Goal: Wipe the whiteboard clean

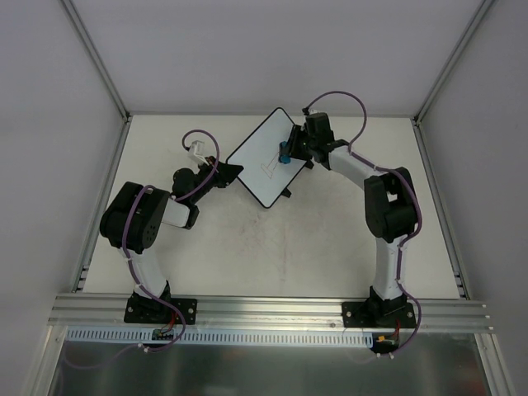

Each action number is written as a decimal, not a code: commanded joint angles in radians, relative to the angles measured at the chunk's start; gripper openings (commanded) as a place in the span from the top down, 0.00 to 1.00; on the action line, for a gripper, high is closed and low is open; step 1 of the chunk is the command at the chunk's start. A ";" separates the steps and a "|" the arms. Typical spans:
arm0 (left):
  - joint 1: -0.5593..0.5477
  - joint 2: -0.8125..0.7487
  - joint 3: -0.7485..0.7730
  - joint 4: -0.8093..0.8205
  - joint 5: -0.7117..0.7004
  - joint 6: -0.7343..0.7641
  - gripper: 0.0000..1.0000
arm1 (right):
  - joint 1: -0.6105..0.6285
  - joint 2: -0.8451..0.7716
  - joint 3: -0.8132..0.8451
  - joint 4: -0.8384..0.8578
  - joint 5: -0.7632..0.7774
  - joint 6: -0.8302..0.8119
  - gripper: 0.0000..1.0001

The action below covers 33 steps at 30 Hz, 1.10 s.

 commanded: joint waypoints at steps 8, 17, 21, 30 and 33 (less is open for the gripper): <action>0.007 -0.001 0.007 0.088 0.066 0.066 1.00 | 0.171 -0.044 0.011 0.016 -0.098 -0.165 1.00; 0.007 -0.015 0.004 0.082 0.070 0.077 1.00 | 0.169 -0.029 0.018 0.015 -0.095 -0.139 1.00; 0.007 -0.018 0.001 0.082 0.069 0.077 1.00 | 0.119 -0.009 0.017 0.016 -0.122 -0.060 1.00; 0.007 -0.027 -0.003 0.083 0.066 0.078 1.00 | 0.022 -0.059 -0.144 0.073 -0.016 0.093 1.00; 0.005 -0.027 -0.003 0.085 0.066 0.077 1.00 | -0.010 -0.055 -0.181 0.071 -0.013 0.139 1.00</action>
